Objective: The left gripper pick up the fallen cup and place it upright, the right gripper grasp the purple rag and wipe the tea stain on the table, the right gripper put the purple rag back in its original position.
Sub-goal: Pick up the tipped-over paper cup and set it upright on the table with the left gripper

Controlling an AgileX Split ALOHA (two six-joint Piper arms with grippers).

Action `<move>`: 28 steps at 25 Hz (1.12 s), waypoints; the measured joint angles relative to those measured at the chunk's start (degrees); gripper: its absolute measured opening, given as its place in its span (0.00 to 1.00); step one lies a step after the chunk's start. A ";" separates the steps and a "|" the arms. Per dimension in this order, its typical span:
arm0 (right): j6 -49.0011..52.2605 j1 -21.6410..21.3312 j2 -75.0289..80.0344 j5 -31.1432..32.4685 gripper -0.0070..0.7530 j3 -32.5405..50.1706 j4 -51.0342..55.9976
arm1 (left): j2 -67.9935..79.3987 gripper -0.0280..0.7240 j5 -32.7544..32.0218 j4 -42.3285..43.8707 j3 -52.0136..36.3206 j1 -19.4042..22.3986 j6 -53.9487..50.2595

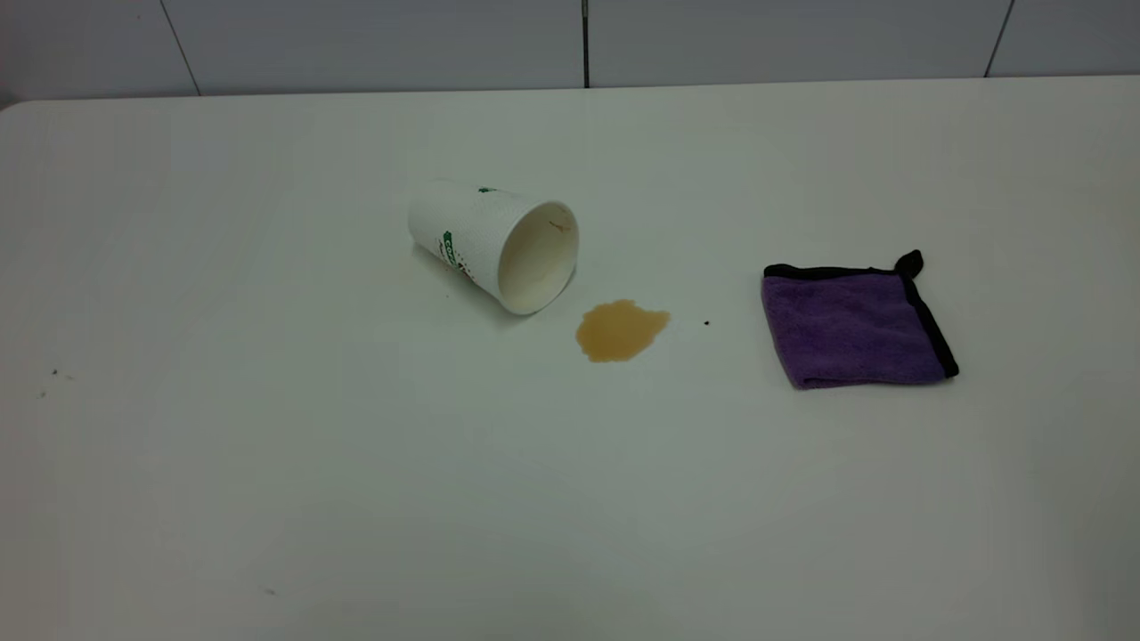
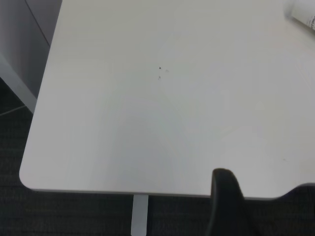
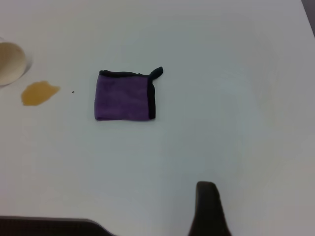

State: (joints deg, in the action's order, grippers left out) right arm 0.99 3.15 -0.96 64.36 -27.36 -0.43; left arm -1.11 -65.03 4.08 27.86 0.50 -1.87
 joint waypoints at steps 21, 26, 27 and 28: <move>0.00 0.00 0.00 0.00 0.77 0.00 0.00 | 53.22 0.64 36.38 -2.44 7.77 0.00 3.06; 0.00 0.00 0.00 0.00 0.77 0.00 0.00 | 68.51 0.64 39.23 -4.08 13.07 -2.61 3.06; 0.00 0.00 0.00 0.00 0.77 0.00 0.00 | 71.34 0.64 39.90 -4.08 14.08 -3.84 3.06; 0.00 0.00 0.00 0.00 0.77 0.00 0.00 | 73.67 0.64 40.65 -4.08 14.95 -5.16 3.06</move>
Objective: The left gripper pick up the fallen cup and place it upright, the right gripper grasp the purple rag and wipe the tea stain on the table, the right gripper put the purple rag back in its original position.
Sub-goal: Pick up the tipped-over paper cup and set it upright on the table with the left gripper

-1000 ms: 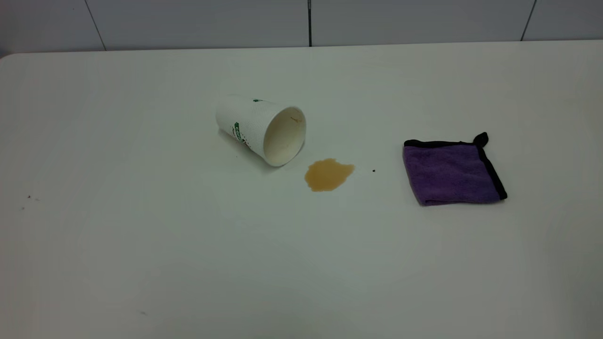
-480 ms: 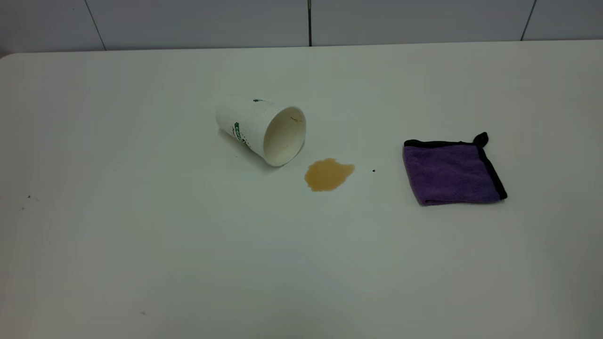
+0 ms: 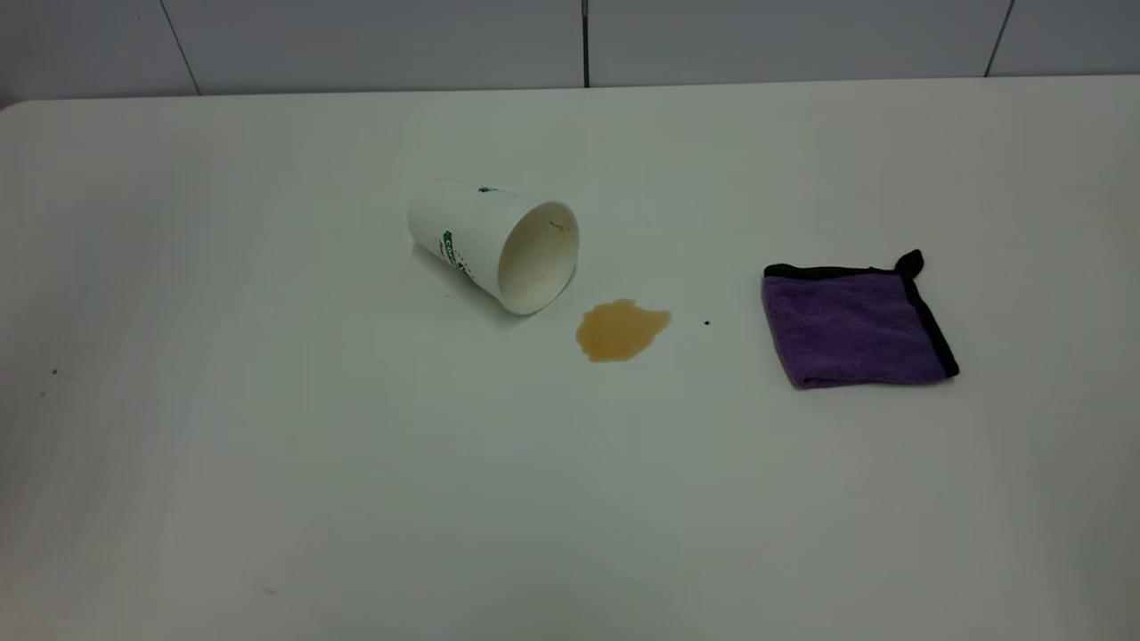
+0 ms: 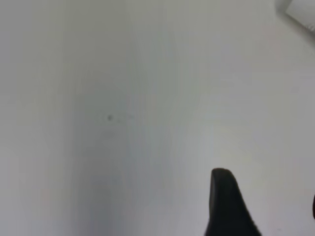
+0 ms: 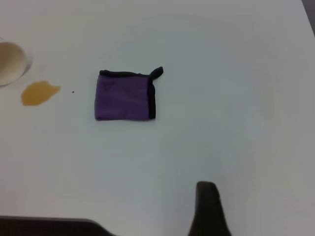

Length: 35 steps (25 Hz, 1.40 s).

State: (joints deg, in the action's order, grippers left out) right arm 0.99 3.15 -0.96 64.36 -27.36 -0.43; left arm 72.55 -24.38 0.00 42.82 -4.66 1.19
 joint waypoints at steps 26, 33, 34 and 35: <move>0.00 0.00 0.00 0.00 0.77 0.00 0.00 | 59.84 0.61 -11.83 27.76 51.98 -34.50 -21.05; 0.00 0.00 0.00 0.00 0.77 0.00 0.00 | 69.27 0.61 -15.72 45.87 58.65 -39.45 -33.68; 0.00 0.00 0.00 0.00 0.77 0.00 0.00 | 70.00 0.61 -15.72 47.31 58.73 -39.96 -34.49; 0.00 0.00 0.00 0.00 0.77 0.00 0.00 | 70.60 0.61 -15.84 48.43 58.73 -40.25 -35.35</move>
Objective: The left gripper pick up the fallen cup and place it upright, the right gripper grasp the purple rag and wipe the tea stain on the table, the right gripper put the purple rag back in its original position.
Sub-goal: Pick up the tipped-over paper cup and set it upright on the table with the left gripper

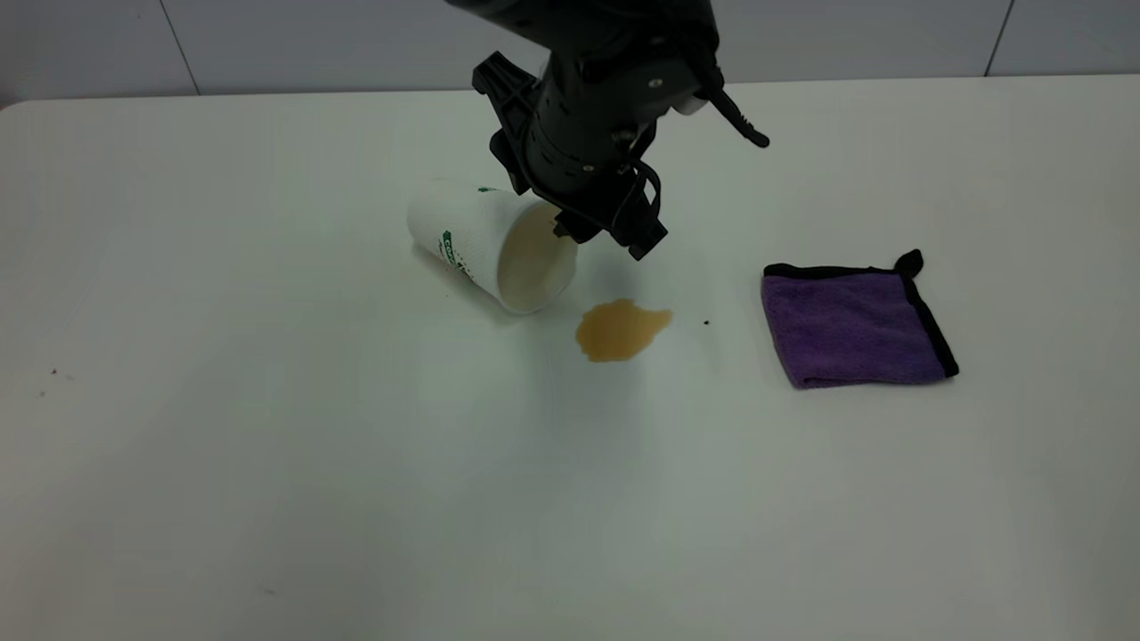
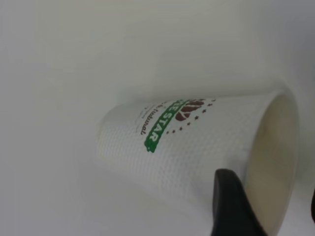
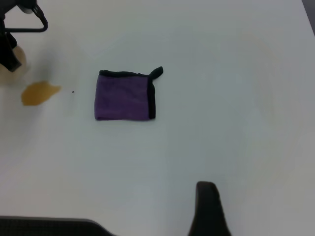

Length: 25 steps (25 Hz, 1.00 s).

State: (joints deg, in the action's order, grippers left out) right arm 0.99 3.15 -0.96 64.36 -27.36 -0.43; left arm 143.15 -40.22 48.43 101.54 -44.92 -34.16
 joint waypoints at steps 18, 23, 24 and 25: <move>0.00 0.00 0.00 0.00 0.77 0.00 0.00 | 5.05 0.61 -4.34 12.10 0.07 -0.22 -9.07; 0.00 0.00 0.00 0.00 0.77 0.00 0.00 | 5.27 0.59 -5.64 18.08 0.07 -0.17 -13.08; 0.00 0.00 0.00 0.00 0.77 0.00 0.00 | 5.34 0.57 -5.64 18.69 0.07 -0.17 -13.27; 0.00 0.00 0.00 0.00 0.77 0.00 0.00 | 5.34 0.54 -5.58 19.06 0.07 -0.17 -13.37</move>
State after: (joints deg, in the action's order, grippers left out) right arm 0.99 3.15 -0.96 64.36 -27.36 -0.43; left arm 148.49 -45.80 67.48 101.61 -45.08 -47.54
